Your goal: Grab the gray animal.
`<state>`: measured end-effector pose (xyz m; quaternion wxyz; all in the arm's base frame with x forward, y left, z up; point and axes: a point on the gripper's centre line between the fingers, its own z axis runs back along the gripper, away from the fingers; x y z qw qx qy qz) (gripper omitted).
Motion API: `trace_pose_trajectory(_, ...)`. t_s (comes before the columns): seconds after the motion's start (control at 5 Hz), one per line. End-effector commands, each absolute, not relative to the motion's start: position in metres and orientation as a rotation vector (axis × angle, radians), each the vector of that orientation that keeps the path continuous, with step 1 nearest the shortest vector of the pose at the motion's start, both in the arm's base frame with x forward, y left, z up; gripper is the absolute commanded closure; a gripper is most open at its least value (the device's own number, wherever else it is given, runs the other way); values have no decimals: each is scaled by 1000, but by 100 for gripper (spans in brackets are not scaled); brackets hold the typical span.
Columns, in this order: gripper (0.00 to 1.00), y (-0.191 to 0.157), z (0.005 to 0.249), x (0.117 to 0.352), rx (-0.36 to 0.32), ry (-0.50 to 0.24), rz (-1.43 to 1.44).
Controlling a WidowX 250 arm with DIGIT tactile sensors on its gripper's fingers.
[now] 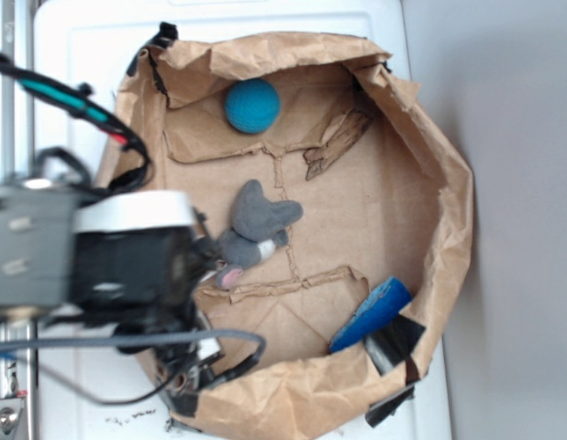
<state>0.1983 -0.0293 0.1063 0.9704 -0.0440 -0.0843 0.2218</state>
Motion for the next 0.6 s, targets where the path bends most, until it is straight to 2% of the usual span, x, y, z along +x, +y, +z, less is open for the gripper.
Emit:
trace_pose_trajectory(0.0,7,-28,118,179,-93,-213,486)
trace_pose_trajectory(0.2,0,-31,120,167,-78,-236,498)
trace_pose_trajectory(0.4,0,-23,121,167,-72,-230,544)
